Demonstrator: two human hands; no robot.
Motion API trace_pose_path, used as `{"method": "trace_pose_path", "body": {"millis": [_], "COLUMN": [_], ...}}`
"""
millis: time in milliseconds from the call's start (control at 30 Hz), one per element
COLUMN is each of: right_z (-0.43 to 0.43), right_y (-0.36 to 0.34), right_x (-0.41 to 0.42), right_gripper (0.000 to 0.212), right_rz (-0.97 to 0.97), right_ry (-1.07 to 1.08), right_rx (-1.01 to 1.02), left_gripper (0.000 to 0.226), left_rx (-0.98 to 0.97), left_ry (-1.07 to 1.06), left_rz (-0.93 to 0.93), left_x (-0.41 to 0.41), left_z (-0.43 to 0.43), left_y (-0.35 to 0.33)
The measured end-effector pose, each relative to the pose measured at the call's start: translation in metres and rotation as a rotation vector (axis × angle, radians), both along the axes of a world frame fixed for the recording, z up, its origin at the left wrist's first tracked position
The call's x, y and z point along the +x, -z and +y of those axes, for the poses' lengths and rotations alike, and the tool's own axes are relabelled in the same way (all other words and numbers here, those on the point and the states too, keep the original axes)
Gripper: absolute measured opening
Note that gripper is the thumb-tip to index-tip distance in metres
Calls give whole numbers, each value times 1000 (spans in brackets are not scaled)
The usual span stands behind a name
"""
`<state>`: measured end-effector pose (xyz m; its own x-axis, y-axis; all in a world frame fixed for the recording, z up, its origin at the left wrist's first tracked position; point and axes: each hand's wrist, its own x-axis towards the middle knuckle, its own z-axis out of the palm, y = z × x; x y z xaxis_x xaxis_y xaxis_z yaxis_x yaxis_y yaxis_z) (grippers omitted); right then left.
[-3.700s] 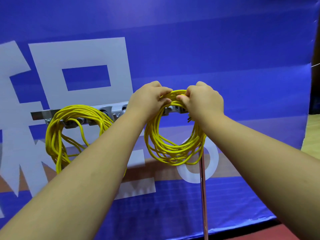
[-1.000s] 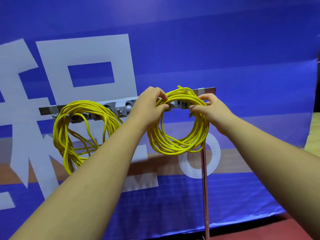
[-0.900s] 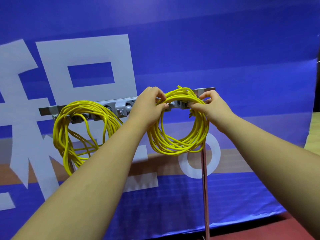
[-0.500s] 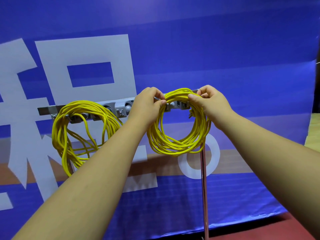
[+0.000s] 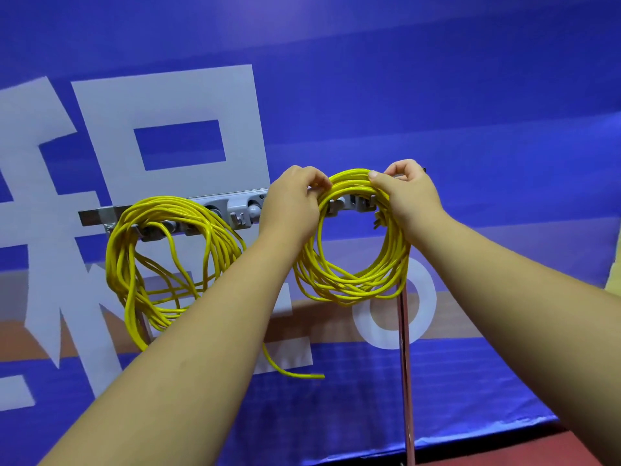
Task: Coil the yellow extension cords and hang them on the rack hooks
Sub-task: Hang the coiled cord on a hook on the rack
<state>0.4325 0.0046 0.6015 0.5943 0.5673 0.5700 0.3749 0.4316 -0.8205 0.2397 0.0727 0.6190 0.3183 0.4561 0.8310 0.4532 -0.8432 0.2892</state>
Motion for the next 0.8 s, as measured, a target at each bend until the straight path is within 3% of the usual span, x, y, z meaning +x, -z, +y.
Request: {"method": "trace_pose_path", "body": {"millis": [300, 633, 800], "right_z": [3, -3, -12], "right_y": [-21, -9, -6], "right_x": [6, 15, 15], "right_gripper": [25, 18, 20], "right_rz": [-56, -33, -80], "right_ry": [50, 32, 40], "right_rx": [-102, -145, -130], "left_gripper": [9, 34, 34], "left_rx": [-59, 3, -110], "left_ry": [-132, -323, -209], "left_rz": [-52, 103, 85], "left_x": [4, -3, -18], "left_z": [4, 2, 2], "left_y": [-10, -6, -7]}}
